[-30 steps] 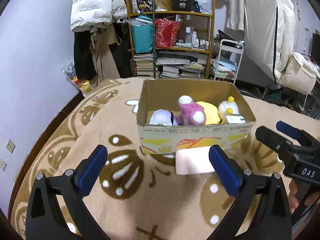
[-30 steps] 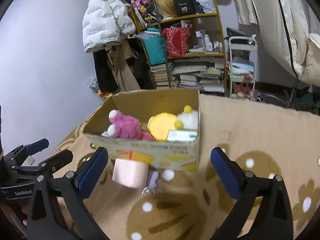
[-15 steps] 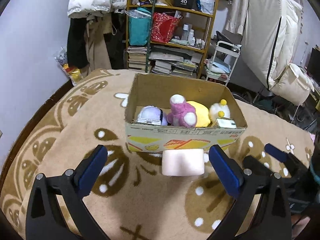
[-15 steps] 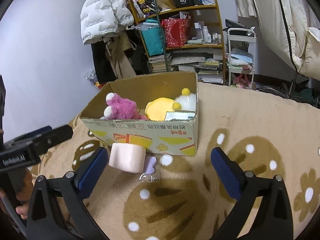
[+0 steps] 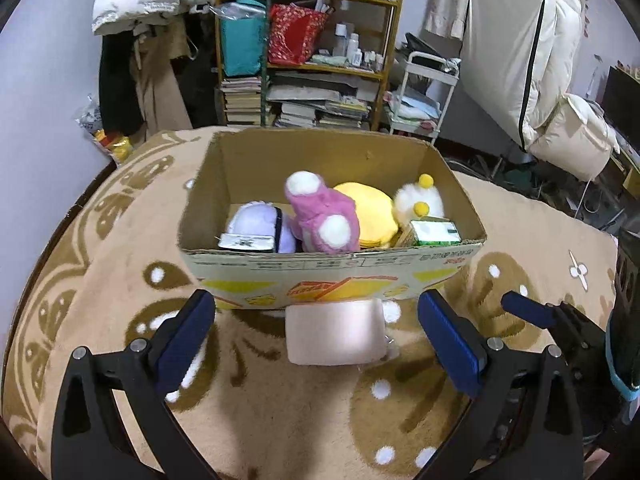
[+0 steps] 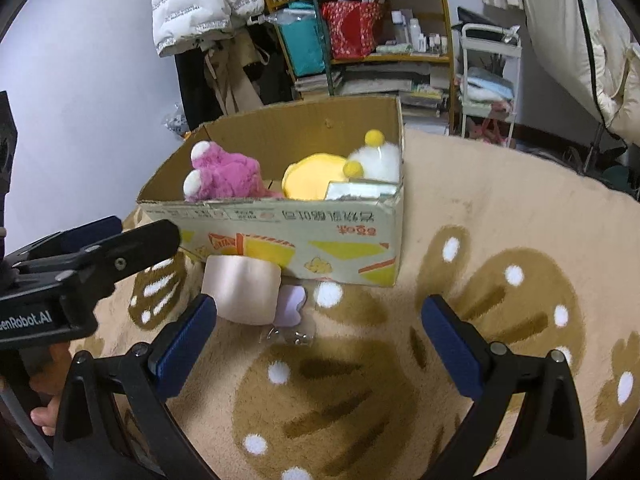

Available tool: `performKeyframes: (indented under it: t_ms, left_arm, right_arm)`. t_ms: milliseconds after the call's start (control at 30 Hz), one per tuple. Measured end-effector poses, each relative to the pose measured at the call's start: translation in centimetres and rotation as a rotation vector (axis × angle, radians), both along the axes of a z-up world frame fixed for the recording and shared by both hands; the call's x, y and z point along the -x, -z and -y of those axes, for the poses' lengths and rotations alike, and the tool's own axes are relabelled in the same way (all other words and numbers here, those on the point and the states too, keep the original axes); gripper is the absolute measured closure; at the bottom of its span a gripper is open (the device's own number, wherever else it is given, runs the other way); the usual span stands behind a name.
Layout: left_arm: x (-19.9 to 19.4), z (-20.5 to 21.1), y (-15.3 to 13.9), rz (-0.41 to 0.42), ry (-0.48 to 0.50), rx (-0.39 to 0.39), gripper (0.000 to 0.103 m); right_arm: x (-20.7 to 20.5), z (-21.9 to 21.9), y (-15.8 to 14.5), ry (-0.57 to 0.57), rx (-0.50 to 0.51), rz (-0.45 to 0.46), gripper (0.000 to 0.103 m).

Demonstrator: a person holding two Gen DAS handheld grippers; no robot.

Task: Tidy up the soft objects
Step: 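Move both tools back toward the foam block and clear bag, then grasp the white foam block with the left tool while the right tool grasps the clear bag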

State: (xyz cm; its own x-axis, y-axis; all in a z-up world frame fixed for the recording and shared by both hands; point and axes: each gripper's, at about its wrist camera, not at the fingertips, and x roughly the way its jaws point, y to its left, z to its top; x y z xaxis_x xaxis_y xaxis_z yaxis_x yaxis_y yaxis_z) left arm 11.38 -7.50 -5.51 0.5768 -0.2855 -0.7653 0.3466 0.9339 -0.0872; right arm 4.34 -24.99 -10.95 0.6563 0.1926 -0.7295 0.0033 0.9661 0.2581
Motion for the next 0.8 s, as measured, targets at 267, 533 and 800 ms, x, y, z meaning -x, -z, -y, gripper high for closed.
performKeyframes:
  t_ms: [267,533,800]
  left_arm:
    - [-1.0,1.2,0.5,0.004,0.034,-0.017,0.003]
    - [-1.9,2.5,2.1,-0.047,0.102,-0.043,0.003]
    - [-3.0,3.5,4.5,-0.123,0.126,-0.083,0.003]
  right_arm:
    - [-1.3,-0.8,1.6,-0.036,-0.016,-0.054,0.000]
    - [-1.9,-1.2,2.4,-0.037,-0.015,-0.071,0.000]
    - [-2.9,-1.6,3.8,-0.059,-0.012,-0.113,0.000]
